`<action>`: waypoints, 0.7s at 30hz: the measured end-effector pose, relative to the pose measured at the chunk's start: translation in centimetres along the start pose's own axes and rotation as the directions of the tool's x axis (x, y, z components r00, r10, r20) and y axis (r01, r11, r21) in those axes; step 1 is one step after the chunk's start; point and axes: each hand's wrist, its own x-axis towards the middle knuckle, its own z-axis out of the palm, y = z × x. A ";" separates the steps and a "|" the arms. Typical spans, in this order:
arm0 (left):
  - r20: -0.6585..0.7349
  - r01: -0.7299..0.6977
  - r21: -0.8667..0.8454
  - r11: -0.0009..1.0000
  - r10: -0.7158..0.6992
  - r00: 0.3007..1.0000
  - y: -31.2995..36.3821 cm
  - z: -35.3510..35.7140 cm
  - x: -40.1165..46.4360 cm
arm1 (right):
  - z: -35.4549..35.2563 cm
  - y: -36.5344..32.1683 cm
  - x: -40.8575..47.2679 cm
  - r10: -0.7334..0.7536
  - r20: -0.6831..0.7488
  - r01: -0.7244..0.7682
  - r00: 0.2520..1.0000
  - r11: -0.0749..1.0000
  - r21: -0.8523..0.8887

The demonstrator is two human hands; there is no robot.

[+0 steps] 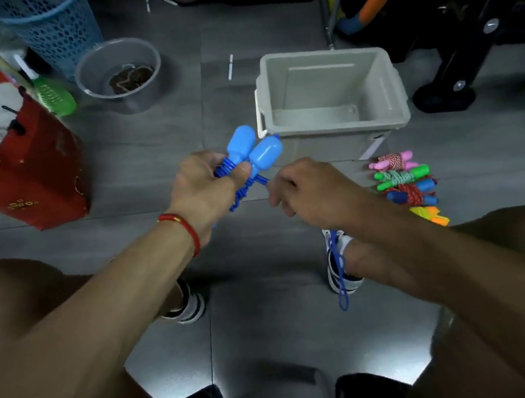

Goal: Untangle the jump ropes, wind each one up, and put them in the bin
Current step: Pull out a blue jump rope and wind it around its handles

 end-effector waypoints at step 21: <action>0.800 -0.702 0.396 0.591 0.153 0.580 2.8 8.8 -0.3 | -6.0 9.4 -4.2 -0.172 -0.082 0.132 0.982 0.923 -0.363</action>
